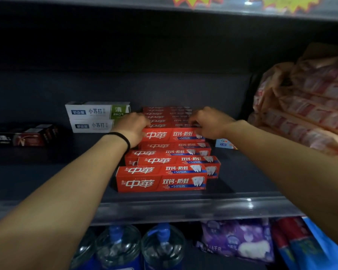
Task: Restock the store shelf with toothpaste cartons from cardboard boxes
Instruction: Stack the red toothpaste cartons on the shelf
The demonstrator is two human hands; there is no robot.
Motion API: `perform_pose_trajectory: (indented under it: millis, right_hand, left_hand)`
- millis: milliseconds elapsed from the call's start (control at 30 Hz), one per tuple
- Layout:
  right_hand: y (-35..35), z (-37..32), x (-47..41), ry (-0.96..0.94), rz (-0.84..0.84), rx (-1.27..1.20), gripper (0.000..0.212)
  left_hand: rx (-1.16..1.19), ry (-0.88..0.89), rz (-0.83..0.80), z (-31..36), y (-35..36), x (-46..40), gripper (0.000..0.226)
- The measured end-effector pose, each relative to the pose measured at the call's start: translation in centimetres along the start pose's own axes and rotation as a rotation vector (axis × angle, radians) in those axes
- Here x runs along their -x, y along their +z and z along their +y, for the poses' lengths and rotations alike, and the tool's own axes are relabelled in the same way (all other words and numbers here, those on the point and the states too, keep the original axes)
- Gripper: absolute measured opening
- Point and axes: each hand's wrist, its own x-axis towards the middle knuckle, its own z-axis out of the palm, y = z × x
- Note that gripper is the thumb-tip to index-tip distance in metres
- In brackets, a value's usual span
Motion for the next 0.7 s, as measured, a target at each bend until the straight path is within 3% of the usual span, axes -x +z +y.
perform_pose_trajectory:
  millis: [367,700]
  right_hand:
    - [-0.3,-0.4,0.0,0.017,-0.005,0.066,0.027]
    - [-2.8,-5.0,6.2,-0.018,0.069,0.080,0.035]
  left_hand:
    - [-0.015,0.010,-0.015,0.4,-0.9,0.1,0.031]
    - [-0.085,0.127,0.054,2.9,-4.6,7.6,0.039]
